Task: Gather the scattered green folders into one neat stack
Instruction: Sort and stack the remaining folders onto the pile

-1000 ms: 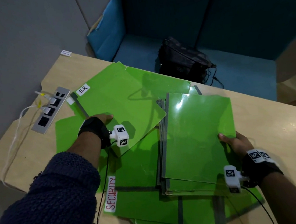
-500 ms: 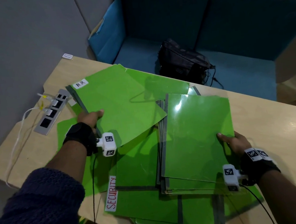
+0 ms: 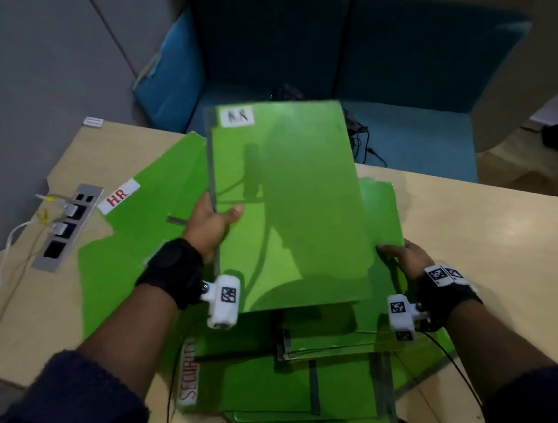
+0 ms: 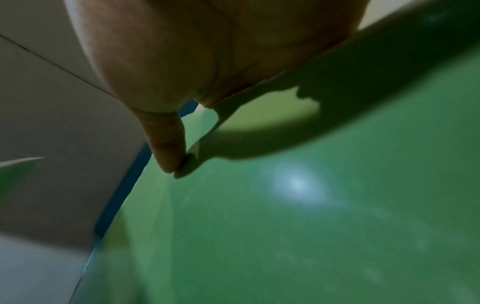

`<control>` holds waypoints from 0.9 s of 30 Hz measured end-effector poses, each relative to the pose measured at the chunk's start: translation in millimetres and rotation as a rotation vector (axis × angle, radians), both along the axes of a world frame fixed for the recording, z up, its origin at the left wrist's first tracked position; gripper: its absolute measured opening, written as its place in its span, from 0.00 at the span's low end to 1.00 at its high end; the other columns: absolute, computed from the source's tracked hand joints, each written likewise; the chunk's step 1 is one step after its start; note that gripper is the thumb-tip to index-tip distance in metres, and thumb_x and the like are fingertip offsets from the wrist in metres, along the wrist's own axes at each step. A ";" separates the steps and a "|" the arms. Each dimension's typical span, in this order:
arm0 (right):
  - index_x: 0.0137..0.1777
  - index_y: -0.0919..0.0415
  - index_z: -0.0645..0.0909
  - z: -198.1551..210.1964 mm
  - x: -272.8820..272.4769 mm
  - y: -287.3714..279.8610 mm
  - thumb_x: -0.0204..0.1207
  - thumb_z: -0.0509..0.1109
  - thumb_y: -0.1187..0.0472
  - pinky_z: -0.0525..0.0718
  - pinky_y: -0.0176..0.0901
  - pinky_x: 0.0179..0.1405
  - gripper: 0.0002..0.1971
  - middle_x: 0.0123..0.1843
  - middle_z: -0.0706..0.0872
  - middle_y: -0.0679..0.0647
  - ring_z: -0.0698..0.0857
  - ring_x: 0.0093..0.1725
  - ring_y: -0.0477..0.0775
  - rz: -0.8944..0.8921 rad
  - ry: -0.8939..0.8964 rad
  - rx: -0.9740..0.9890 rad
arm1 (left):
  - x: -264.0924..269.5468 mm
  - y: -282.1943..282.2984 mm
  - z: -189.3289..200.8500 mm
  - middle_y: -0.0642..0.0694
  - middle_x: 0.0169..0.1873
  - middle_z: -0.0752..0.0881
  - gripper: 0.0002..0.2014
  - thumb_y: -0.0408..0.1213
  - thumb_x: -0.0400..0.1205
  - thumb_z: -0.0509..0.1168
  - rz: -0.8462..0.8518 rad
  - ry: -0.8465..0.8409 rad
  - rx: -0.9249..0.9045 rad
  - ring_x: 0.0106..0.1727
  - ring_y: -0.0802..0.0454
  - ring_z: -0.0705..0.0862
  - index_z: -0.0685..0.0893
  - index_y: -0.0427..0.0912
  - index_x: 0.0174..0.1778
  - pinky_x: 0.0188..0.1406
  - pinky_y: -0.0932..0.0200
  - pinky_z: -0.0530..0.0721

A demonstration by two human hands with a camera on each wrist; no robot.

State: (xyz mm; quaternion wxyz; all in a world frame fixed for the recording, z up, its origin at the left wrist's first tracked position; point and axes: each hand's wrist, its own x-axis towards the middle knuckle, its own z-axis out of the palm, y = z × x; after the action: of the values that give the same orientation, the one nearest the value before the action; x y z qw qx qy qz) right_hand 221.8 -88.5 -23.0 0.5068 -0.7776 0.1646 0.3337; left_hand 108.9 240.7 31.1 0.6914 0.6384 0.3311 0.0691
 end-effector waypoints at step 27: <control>0.74 0.51 0.74 -13.5 -33.2 -6.2 0.70 0.74 0.36 0.73 0.69 0.73 0.35 0.72 0.82 0.52 0.81 0.68 0.62 -0.043 -0.059 0.022 | -10.1 47.7 -68.5 0.35 0.71 0.67 0.40 0.53 0.73 0.74 0.312 0.889 0.346 0.66 0.32 0.77 0.67 0.36 0.74 0.65 0.42 0.80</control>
State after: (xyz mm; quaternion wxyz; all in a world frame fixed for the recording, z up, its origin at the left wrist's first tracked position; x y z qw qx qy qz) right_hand 188.6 -94.8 -36.5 0.5268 -0.7779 0.1624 0.3015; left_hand 98.8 288.4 -37.4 0.3488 0.6544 0.6688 -0.0530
